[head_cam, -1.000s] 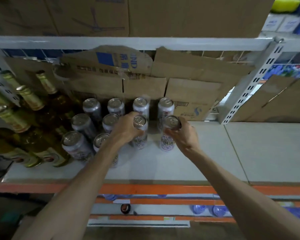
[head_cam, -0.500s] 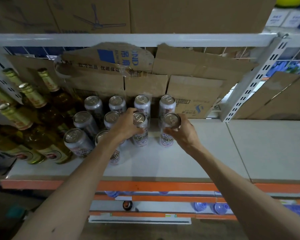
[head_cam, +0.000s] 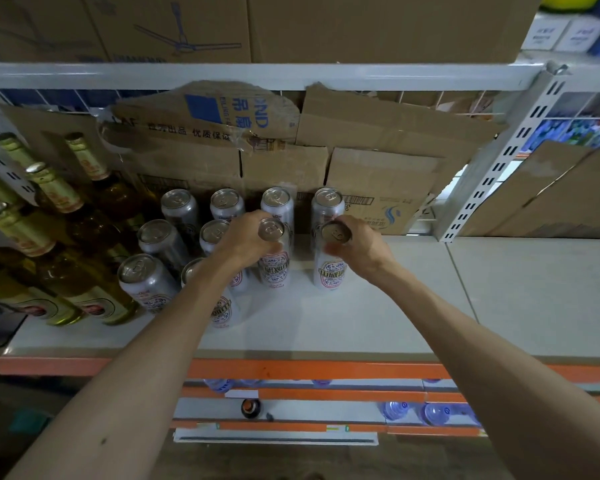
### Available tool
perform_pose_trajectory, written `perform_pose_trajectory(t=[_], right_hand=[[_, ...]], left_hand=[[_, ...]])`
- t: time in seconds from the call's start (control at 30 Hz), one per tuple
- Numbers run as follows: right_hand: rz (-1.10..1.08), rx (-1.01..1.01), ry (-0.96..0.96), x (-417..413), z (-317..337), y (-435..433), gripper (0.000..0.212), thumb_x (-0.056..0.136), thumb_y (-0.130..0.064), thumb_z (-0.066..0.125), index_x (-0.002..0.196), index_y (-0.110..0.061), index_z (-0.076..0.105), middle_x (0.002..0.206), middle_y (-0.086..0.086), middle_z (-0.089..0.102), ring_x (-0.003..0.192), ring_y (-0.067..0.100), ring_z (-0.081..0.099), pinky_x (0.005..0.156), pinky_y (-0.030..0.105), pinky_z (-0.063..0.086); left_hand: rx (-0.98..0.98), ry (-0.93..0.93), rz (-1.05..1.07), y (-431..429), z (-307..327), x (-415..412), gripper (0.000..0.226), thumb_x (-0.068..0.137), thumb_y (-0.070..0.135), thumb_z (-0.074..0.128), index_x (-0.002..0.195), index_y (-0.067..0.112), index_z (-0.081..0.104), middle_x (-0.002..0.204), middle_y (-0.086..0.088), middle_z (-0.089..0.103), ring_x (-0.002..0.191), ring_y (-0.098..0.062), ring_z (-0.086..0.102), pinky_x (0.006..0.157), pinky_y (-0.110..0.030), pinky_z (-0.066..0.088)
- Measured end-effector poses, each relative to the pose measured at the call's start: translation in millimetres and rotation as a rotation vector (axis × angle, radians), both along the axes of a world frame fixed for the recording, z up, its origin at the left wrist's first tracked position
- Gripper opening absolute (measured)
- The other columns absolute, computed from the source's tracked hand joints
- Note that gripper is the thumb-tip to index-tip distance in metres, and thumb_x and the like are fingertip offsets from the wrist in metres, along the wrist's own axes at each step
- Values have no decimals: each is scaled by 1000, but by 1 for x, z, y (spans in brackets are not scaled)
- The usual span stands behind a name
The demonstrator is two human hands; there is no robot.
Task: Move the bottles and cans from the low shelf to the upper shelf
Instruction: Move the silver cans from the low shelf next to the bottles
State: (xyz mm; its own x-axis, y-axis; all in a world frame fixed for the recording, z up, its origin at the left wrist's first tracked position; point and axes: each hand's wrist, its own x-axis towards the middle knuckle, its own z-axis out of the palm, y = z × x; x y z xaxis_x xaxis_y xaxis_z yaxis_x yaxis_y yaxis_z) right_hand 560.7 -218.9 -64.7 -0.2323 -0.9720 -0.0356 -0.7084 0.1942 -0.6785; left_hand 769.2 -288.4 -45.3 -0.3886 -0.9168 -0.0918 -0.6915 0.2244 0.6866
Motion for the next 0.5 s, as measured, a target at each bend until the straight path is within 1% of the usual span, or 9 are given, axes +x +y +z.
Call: perform_pose_trajectory(t=[0.1, 0.2, 0.3, 0.43, 0.5], right_hand=[[28, -18, -69, -5, 2, 2, 40, 77, -24, 75, 114, -20, 62, 106, 3, 65, 95, 24, 59, 79, 35, 50], [63, -34, -84, -4, 3, 3, 37, 79, -21, 74, 113, -18, 61, 105, 2, 66, 95, 23, 59, 82, 38, 51], [85, -31, -77, -4, 2, 1, 35, 80, -20, 73, 112, -18, 61, 105, 2, 66, 95, 23, 60, 82, 37, 51], [77, -15, -58, -5, 2, -2, 44, 81, -20, 73, 122, -20, 58, 112, 2, 65, 100, 21, 59, 86, 36, 50], [69, -9, -35, -4, 0, -3, 47, 81, -21, 73, 125, -19, 56, 113, 3, 63, 101, 22, 59, 83, 32, 48]], left_hand=[[8, 19, -11, -2, -1, 5, 47, 78, 20, 80, 121, 14, 62, 109, -3, 69, 99, -19, 64, 79, -27, 45], [0, 27, -24, -3, -1, 7, 47, 79, 20, 79, 122, 15, 62, 109, -1, 69, 98, -17, 63, 79, -26, 43], [3, 24, -41, -3, -3, 7, 49, 79, 20, 79, 125, 17, 61, 112, -2, 69, 102, -19, 64, 85, -30, 47], [-40, 14, -47, -2, -5, 7, 47, 80, 22, 78, 123, 16, 62, 111, -3, 69, 102, -20, 64, 87, -34, 49], [-33, 31, -53, -1, -5, 8, 47, 80, 21, 78, 124, 17, 62, 113, -3, 69, 103, -19, 64, 88, -34, 49]])
